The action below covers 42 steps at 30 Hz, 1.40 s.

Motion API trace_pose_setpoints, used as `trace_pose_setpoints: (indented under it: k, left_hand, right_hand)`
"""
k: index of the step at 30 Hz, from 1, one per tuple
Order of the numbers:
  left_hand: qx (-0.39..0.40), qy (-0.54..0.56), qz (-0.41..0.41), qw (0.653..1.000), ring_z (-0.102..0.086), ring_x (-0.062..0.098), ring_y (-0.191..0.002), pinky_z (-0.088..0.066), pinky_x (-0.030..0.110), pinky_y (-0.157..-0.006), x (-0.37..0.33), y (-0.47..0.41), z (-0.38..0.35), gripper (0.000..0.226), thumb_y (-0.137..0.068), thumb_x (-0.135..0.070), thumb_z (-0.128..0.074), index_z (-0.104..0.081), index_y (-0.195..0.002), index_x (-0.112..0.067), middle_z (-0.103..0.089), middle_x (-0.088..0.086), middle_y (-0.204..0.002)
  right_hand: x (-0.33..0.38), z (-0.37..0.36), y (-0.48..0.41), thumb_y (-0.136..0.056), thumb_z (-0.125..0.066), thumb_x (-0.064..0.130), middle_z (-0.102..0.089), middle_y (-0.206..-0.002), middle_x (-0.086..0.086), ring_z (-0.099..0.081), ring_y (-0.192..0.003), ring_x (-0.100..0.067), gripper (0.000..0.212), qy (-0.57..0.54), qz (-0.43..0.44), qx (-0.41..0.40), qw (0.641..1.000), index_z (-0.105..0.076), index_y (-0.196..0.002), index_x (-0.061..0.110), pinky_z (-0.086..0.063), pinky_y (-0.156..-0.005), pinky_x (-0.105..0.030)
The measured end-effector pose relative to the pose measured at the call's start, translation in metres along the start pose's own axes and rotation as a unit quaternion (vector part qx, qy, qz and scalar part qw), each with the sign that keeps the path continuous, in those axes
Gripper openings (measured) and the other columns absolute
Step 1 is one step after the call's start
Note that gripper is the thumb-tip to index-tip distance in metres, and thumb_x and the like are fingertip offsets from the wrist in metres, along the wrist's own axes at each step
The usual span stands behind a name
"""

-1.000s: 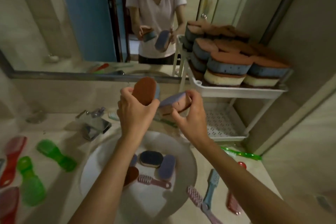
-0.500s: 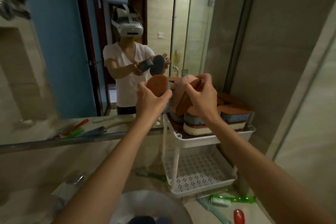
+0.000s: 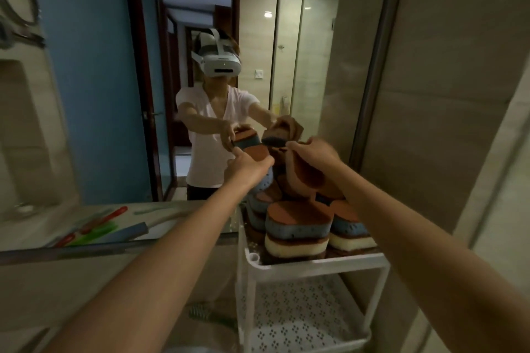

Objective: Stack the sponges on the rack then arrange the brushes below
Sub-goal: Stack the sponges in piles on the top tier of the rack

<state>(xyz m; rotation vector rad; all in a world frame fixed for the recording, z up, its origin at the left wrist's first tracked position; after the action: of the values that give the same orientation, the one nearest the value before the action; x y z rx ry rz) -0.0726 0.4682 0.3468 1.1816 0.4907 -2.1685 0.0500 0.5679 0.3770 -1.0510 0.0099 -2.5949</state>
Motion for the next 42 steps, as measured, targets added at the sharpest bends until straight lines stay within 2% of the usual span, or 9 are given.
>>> trace_pose_setpoints:
  k: [4, 7, 11, 16, 23, 28, 34, 38, 42]
  left_hand:
    - [-0.001, -0.027, 0.002, 1.000, -0.040, 0.036, -0.132, -0.040, 0.040, -0.098, 0.001, -0.005, -0.016, 0.089, -0.088, -0.050, -0.051, -0.001, -0.149, -0.011, -0.027, 0.017, -0.152]
    - [0.003, -0.035, 0.018, 0.999, -0.032, 0.035, -0.138, -0.034, 0.041, -0.107, 0.006, -0.007, -0.020, 0.085, -0.092, -0.052, -0.043, 0.000, -0.150, -0.008, -0.021, 0.017, -0.155]
    - [-0.014, -0.045, 0.036, 0.998, -0.039, 0.034, -0.134, -0.036, 0.039, -0.106, 0.010, -0.008, -0.013, 0.067, -0.097, -0.046, -0.033, -0.018, -0.149, -0.006, -0.034, 0.018, -0.149]
    - [0.000, 0.012, 0.032, 0.999, -0.053, 0.031, -0.117, -0.047, 0.041, -0.099, 0.011, -0.005, -0.008, 0.048, -0.092, -0.032, -0.044, -0.043, -0.134, -0.009, -0.054, 0.014, -0.132]
    - [-0.015, 0.032, 0.013, 0.999, -0.052, 0.030, -0.117, -0.049, 0.034, -0.080, 0.002, -0.002, -0.011, 0.045, -0.097, -0.024, -0.041, -0.034, -0.138, -0.009, -0.048, 0.014, -0.134]
    - [-0.022, 0.007, 0.005, 1.000, -0.055, 0.030, -0.109, -0.050, 0.038, -0.086, 0.009, 0.002, -0.013, 0.033, -0.096, -0.024, -0.041, -0.047, -0.125, -0.008, -0.054, 0.014, -0.124]
    - [-0.023, -0.006, 0.002, 1.000, -0.055, 0.032, -0.109, -0.051, 0.042, -0.094, 0.012, 0.002, -0.012, 0.034, -0.097, -0.025, -0.039, -0.047, -0.125, -0.009, -0.055, 0.015, -0.123]
    - [-0.006, -0.027, 0.007, 1.000, -0.054, 0.030, -0.107, -0.049, 0.037, -0.083, 0.016, 0.004, -0.017, 0.038, -0.099, -0.027, -0.031, -0.043, -0.130, -0.010, -0.052, 0.013, -0.123]
    - [-0.011, -0.037, -0.016, 0.999, -0.042, 0.032, -0.129, -0.039, 0.036, -0.098, 0.014, 0.003, -0.023, 0.049, -0.100, -0.024, -0.026, -0.023, -0.148, -0.018, -0.035, 0.013, -0.150]
  right_hand:
    - [-0.010, -0.022, -0.015, -0.074, -0.052, 0.070, -0.060, -0.116, -0.008, -0.059, -0.102, -0.026, 0.077, 0.010, 0.016, 0.038, 0.999, -0.049, -0.124, 0.012, -0.048, -0.088, -0.036]
    - [-0.019, -0.026, -0.022, -0.084, -0.051, 0.056, -0.058, -0.121, -0.008, -0.060, -0.104, -0.026, 0.062, 0.003, 0.032, 0.052, 0.998, -0.045, -0.133, 0.017, -0.048, -0.081, -0.032]
    - [-0.030, -0.014, -0.021, -0.074, -0.057, 0.059, -0.057, -0.125, -0.006, -0.057, -0.110, -0.027, 0.071, 0.024, 0.010, 0.053, 0.998, -0.044, -0.132, 0.019, -0.047, -0.097, -0.042]
    - [-0.032, -0.004, -0.004, -0.091, -0.052, 0.043, -0.053, -0.128, -0.009, -0.054, -0.113, -0.027, 0.049, -0.003, 0.003, 0.113, 0.994, -0.046, -0.130, 0.015, -0.047, -0.072, -0.031]
    - [-0.035, -0.004, -0.008, -0.088, -0.057, 0.033, -0.063, -0.105, -0.008, -0.059, -0.089, -0.018, 0.021, -0.086, 0.025, 0.063, 0.994, -0.056, -0.099, 0.015, -0.048, -0.074, -0.028]
    - [-0.039, -0.008, -0.003, -0.091, -0.054, 0.031, -0.054, -0.077, 0.002, -0.052, -0.068, -0.009, 0.021, -0.060, 0.038, 0.079, 0.994, -0.047, -0.073, 0.023, -0.041, -0.056, -0.021]
    - [-0.037, -0.007, 0.001, -0.092, -0.053, 0.029, -0.054, -0.074, 0.002, -0.053, -0.067, -0.010, 0.022, -0.058, 0.069, 0.065, 0.994, -0.047, -0.071, 0.022, -0.044, -0.061, -0.023]
    - [-0.037, -0.008, 0.006, -0.091, -0.051, 0.030, -0.062, -0.089, -0.005, -0.060, -0.081, -0.020, 0.015, -0.007, 0.089, 0.038, 0.995, -0.053, -0.083, 0.017, -0.050, -0.071, -0.033]
    - [-0.034, -0.009, 0.011, -0.092, -0.051, 0.031, -0.061, -0.117, -0.007, -0.058, -0.100, -0.021, 0.035, 0.026, 0.150, 0.010, 0.988, -0.053, -0.122, 0.015, -0.043, -0.074, -0.028]
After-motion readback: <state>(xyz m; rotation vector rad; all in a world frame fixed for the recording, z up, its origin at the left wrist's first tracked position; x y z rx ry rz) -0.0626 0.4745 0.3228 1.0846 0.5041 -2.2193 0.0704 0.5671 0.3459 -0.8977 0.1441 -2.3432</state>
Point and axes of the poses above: each hand's wrist, its own y-axis away from the middle knuckle, its own z-axis out of the back of the hand, x = y × z, the point moved 3 cm from there along -y, towards the middle knuckle
